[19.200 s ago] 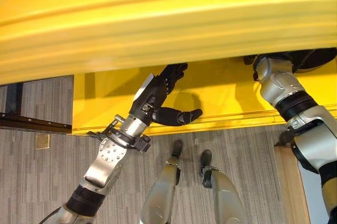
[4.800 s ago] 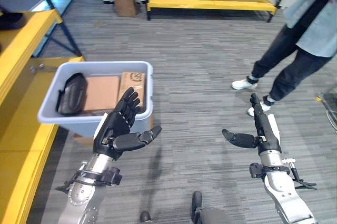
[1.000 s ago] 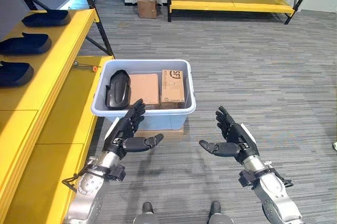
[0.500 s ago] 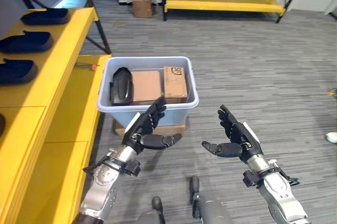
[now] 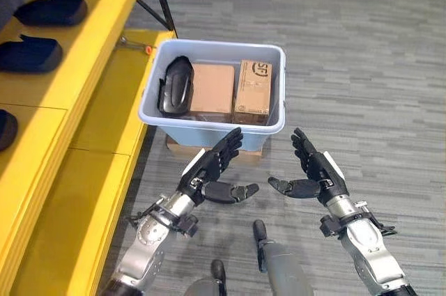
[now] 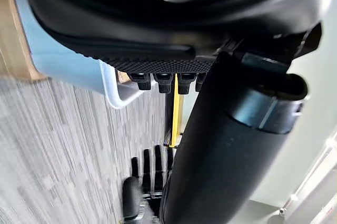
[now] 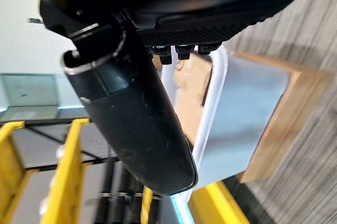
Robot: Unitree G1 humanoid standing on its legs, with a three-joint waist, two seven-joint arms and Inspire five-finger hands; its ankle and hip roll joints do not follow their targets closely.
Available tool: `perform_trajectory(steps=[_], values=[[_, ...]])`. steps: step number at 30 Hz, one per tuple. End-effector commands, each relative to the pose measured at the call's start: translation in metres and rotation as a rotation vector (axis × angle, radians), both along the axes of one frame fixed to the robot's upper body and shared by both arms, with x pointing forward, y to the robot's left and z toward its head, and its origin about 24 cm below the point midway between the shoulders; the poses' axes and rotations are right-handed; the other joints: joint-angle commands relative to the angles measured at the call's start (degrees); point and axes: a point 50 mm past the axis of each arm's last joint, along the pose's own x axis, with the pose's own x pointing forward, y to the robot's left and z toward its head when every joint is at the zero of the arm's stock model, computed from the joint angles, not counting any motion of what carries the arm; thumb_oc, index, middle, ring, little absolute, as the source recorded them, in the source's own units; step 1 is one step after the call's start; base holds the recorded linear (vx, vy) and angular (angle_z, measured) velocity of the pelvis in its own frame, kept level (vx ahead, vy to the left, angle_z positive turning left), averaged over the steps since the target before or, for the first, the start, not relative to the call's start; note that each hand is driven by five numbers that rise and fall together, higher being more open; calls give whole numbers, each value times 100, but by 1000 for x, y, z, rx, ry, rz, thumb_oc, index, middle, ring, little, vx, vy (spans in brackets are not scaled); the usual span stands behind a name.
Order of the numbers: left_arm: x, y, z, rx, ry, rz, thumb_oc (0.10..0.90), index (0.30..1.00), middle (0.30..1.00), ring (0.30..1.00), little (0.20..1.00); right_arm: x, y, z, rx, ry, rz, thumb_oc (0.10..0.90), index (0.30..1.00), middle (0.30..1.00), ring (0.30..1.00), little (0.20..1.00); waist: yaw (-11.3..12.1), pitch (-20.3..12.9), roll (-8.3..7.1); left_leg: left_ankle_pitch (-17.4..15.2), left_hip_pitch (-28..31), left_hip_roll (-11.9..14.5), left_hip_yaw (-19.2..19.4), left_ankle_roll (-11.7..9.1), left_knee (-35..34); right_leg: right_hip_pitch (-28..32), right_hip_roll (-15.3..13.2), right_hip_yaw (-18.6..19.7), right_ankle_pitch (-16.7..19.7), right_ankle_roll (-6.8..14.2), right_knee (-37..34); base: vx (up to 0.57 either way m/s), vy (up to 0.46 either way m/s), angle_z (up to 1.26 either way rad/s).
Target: Move parts from the plastic box to the shelf.
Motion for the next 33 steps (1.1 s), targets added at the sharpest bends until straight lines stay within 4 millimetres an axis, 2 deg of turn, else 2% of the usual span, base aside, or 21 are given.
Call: perform_trajectory(steps=[1,4,5,6,7,9,10,12,13,14,15,16,17,18,19,20,21,22,27,31,33], values=[[0,-6,62,-154,-340,-21,900,1000,1000,1000,1000,5,1,47,9,-278,31,900,1000,1000,1000,1000,-198,-179,205,-298,916,71,504,316,-162,-284,-43,-150,-88,238,-58,165,-199,28],[2,-3,66,-174,-361,41,900,1000,1000,1000,1000,1,-3,46,3,-279,27,900,1000,1000,1000,1000,-306,-267,300,-85,1021,117,770,192,229,-185,-49,-397,-221,135,-96,148,-206,25],[3,0,67,-198,-359,67,900,1000,1000,1000,1000,1,-5,45,9,-272,14,900,1000,1000,1000,1000,-343,-368,439,329,1084,191,1011,-19,656,7,14,-610,-415,66,-212,144,-178,29],[4,0,67,-203,-360,75,900,1000,1000,1000,1000,0,-5,45,12,-270,11,900,1000,1000,1000,1000,-351,-384,459,405,1067,205,1044,-59,741,59,30,-651,-433,36,-258,175,-328,39],[4,5,67,-202,-362,131,900,1000,1000,1000,1000,0,-4,42,12,-256,10,900,1000,1000,1000,1000,-287,-467,399,752,612,45,1029,-70,1458,362,57,-671,-370,-113,-585,103,-283,53],[5,10,66,-195,-362,176,900,1000,1000,1000,1000,-1,-3,39,13,-251,15,900,1000,1000,1000,1000,-219,-493,354,673,305,-57,957,-18,1750,519,62,-651,-369,-131,-716,122,-222,31],[5,16,64,-197,-356,230,900,1000,1000,1000,1000,-2,0,34,25,-231,12,900,1000,1000,1000,1000,-97,-547,325,468,70,-284,824,125,1649,660,73,-619,-373,-76,-777,158,-120,-9],[2,26,61,-163,-359,292,900,1000,1000,1000,1000,-1,4,31,31,-218,13,900,1000,1000,1000,1000,37,-599,277,213,-60,-391,756,313,1163,795,86,-523,-380,-25,-770,190,-73,-2],[2,27,61,-161,-359,299,900,1000,1000,1000,1000,-1,4,31,32,-217,14,900,1000,1000,1000,1000,47,-597,270,195,-55,-394,759,326,1127,808,85,-512,-384,-21,-764,207,-19,-1],[-1,39,57,-160,-344,347,900,1000,1000,1000,1000,1,7,30,40,-204,20,900,1000,1000,1000,1000,155,-628,231,173,-73,-289,756,337,603,984,81,-469,-446,7,-752,202,7,-6],[-2,44,53,-142,-321,367,900,1000,1000,1000,1000,3,10,29,35,-203,25,900,1000,1000,1000,1000,243,-634,220,339,-157,-175,698,253,328,1160,95,-412,-523,9,-778,197,8,-9],[-2,45,52,-137,-318,370,900,1000,1000,1000,1000,3,10,29,35,-204,26,900,1000,1000,1000,1000,254,-640,212,376,-172,-169,695,245,288,1169,94,-401,-515,8,-794,211,46,-22],[-3,52,45,-110,-282,405,900,1000,1000,1000,1000,4,12,28,32,-191,37,900,1000,1000,1000,1000,382,-638,186,617,-371,26,600,96,-42,1415,96,-306,-634,10,-857,155,43,-32],[-4,54,44,-112,-279,410,900,1000,1000,1000,1000,4,12,28,32,-188,36,900,1000,1000,1000,1000,402,-633,176,663,-390,59,588,66,-107,1466,93,-293,-658,8,-873,284,91,-42],[-6,61,40,-121,-272,435,900,1000,1000,1000,1000,5,13,27,24,-177,42,900,1000,1000,1000,1000,500,-607,121,1007,-582,403,417,-77,-368,1695,75,-183,-806,-27,-876,203,72,-43],[-7,63,40,-119,-276,442,900,1000,1000,1000,1000,5,13,27,20,-173,45,900,1000,1000,1000,1000,521,-597,105,1093,-614,504,364,-108,-436,1739,70,-150,-853,-42,-859,324,120,-51],[-10,68,38,-121,-280,453,900,1000,1000,1000,1000,4,12,24,13,-155,53,900,1000,1000,1000,1000,562,-558,63,1353,-653,868,205,-195,-653,1848,42,-62,-1017,-91,-741,276,108,-47],[-11,70,38,-132,-277,459,900,1000,1000,1000,1000,4,12,23,12,-145,59,900,1000,1000,1000,1000,569,-531,44,1439,-632,1039,150,-222,-759,1882,20,-25,-1092,-101,-657,314,143,-33],[-12,72,34,-124,-277,479,900,1000,1000,1000,1000,-3,4,18,-1,-101,96,900,1000,1000,1000,1000,439,-385,-22,1378,-638,1605,27,-330,-1173,1899,-49,191,-1514,-125,40,287,164,-30],[-9,70,30,-124,-256,469,900,1000,1000,1000,1000,-11,-7,13,-7,-71,86,900,1000,1000,1000,1000,318,-357,19,1354,-556,1591,14,-372,-1173,1857,-24,269,-1805,-114,531,417,244,-10],[-9,69,29,-106,-243,450,900,1000,1000,1000,1000,-17,-13,9,-7,-47,66,900,1000,1000,1000,1000,331,-349,50,1329,-430,1448,-66,-406,-999,1846,-2,305,-1968,-111,800,508,290,-36]])
